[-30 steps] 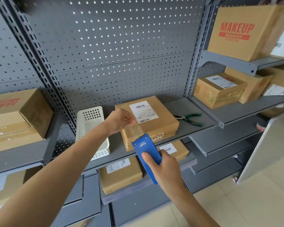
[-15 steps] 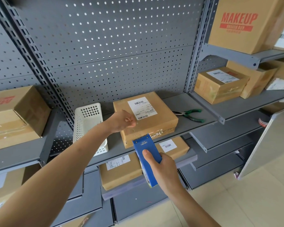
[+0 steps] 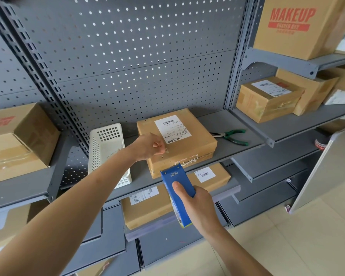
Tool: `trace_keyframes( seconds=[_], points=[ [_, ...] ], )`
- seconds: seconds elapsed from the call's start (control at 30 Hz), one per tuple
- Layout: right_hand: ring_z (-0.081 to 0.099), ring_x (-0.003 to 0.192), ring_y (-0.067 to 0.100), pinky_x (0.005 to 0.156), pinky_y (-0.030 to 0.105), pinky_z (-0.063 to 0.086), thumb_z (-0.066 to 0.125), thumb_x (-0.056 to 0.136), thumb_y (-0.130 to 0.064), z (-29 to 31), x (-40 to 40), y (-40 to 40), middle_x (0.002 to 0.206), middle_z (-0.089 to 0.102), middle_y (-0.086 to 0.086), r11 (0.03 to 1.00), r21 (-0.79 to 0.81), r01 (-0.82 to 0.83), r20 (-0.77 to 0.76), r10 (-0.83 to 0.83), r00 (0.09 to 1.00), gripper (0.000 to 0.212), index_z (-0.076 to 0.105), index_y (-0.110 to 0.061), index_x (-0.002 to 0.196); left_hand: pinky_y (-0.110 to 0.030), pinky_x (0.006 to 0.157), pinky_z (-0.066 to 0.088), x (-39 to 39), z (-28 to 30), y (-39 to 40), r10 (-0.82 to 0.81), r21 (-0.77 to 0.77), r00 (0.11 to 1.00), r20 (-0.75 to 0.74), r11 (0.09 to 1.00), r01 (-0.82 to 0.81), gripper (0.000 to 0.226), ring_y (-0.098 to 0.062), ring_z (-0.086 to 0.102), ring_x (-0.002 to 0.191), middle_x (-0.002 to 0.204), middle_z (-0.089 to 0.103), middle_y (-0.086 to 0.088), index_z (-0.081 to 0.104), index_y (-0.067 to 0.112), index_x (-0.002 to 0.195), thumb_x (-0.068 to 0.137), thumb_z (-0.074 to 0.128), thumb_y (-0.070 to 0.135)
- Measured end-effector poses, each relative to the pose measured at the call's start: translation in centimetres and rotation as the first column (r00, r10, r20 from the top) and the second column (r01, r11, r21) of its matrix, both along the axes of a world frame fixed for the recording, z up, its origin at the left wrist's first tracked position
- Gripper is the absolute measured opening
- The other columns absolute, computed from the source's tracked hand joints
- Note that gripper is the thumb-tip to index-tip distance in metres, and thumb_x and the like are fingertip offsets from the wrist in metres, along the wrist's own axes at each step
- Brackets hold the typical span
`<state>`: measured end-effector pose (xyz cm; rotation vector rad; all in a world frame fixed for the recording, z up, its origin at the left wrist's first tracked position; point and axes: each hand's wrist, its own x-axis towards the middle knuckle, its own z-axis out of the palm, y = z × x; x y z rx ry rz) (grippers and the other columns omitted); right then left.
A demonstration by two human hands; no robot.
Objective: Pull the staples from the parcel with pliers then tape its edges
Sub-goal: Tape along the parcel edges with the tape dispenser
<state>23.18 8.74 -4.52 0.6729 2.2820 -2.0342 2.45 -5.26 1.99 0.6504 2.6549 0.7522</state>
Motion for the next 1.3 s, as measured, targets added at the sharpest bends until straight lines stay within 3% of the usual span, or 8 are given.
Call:
trace_keyframes(
  seconds=[0.27, 0.57, 0.67, 0.87, 1.0, 1.13, 1.2, 1.3],
  points=[
    [0.067, 0.06, 0.022, 0.06, 0.036, 0.054, 0.072, 0.083, -0.07, -0.8, -0.5, 0.1, 0.077, 0.072, 0.016, 1.0, 0.003, -0.006, 0.023, 0.006, 1.0, 0.057, 0.062, -0.014, 0.077, -0.032, 0.092, 0.049, -0.1, -0.1, 0.0, -0.005, -0.013, 1.0, -0.013, 1.0, 0.005, 0.007, -0.019, 0.064, 0.105, 0.104, 0.072, -0.001, 0.075, 0.014, 0.09, 0.092, 0.07, 0.018],
    [0.066, 0.058, 0.018, 0.058, 0.033, 0.053, 0.072, 0.089, -0.063, -1.3, -0.6, 0.2, 0.066, 0.067, 0.005, 0.999, 0.036, -0.015, 0.028, 0.014, 1.0, 0.051, 0.062, -0.015, 0.077, -0.03, 0.092, 0.05, 0.2, -0.3, 0.0, 0.016, 0.018, 1.0, -0.007, 1.0, -0.016, 0.005, -0.014, 0.063, 0.1, 0.099, 0.072, 0.003, 0.075, 0.013, 0.089, 0.092, 0.07, 0.015],
    [0.066, 0.059, 0.021, 0.059, 0.035, 0.053, 0.071, 0.085, -0.069, -1.5, -0.7, 0.3, 0.07, 0.07, 0.01, 0.999, 0.03, -0.017, 0.03, 0.017, 0.999, 0.055, 0.062, -0.015, 0.078, -0.027, 0.088, 0.049, 0.3, -0.3, 0.1, 0.025, 0.001, 0.999, -0.021, 1.0, -0.025, 0.005, -0.015, 0.064, 0.101, 0.1, 0.072, 0.002, 0.075, 0.012, 0.09, 0.091, 0.07, 0.013],
    [0.067, 0.058, 0.018, 0.059, 0.033, 0.053, 0.071, 0.087, -0.067, -1.7, -1.0, 0.4, 0.063, 0.067, -0.001, 0.998, 0.06, -0.034, 0.041, 0.032, 0.999, 0.052, 0.062, -0.017, 0.076, -0.026, 0.084, 0.052, 0.8, -0.8, 0.3, 0.065, -0.007, 0.997, -0.04, 0.998, -0.065, 0.007, -0.014, 0.065, 0.098, 0.098, 0.072, 0.002, 0.074, 0.013, 0.092, 0.092, 0.068, 0.009],
    [0.071, 0.06, 0.025, 0.059, 0.033, 0.054, 0.071, 0.086, -0.068, -1.7, -1.2, 0.5, 0.066, 0.07, 0.005, 0.997, 0.064, -0.037, 0.054, 0.034, 0.998, 0.055, 0.064, -0.015, 0.077, -0.022, 0.079, 0.048, 1.3, -1.2, 0.3, 0.077, 0.006, 0.994, -0.078, 0.997, -0.077, 0.007, -0.014, 0.063, 0.093, 0.095, 0.071, 0.003, 0.072, 0.012, 0.093, 0.093, 0.066, 0.008],
    [0.071, 0.06, 0.025, 0.058, 0.032, 0.053, 0.071, 0.086, -0.068, -1.9, -1.4, 0.5, 0.066, 0.069, 0.006, 0.997, 0.068, -0.044, 0.074, 0.039, 0.997, 0.056, 0.063, -0.013, 0.078, -0.026, 0.084, 0.054, 1.4, -1.3, 0.4, 0.084, -0.018, 0.992, -0.09, 0.996, -0.086, 0.009, -0.016, 0.065, 0.097, 0.097, 0.071, 0.002, 0.071, 0.015, 0.091, 0.093, 0.066, 0.009],
    [0.07, 0.058, 0.022, 0.057, 0.031, 0.053, 0.072, 0.086, -0.068, -2.0, -1.6, 0.4, 0.064, 0.069, 0.004, 0.996, 0.074, -0.043, 0.078, 0.038, 0.996, 0.055, 0.062, -0.014, 0.077, -0.027, 0.082, 0.053, 1.3, -1.4, 0.5, 0.101, -0.024, 0.992, -0.079, 0.994, -0.103, 0.007, -0.019, 0.066, 0.1, 0.101, 0.069, 0.001, 0.069, 0.016, 0.097, 0.093, 0.066, 0.01],
    [0.067, 0.056, 0.014, 0.054, 0.025, 0.05, 0.072, 0.088, -0.066, -1.9, -1.7, 0.3, 0.061, 0.066, -0.003, 0.995, 0.095, -0.04, 0.089, 0.031, 0.996, 0.052, 0.061, -0.017, 0.075, -0.033, 0.081, 0.052, 1.4, -1.2, 0.7, 0.133, -0.03, 0.99, -0.056, 0.99, -0.135, 0.034, -0.024, 0.063, 0.101, 0.11, 0.063, -0.004, 0.054, 0.018, 0.124, 0.094, 0.07, 0.017]
  ],
)
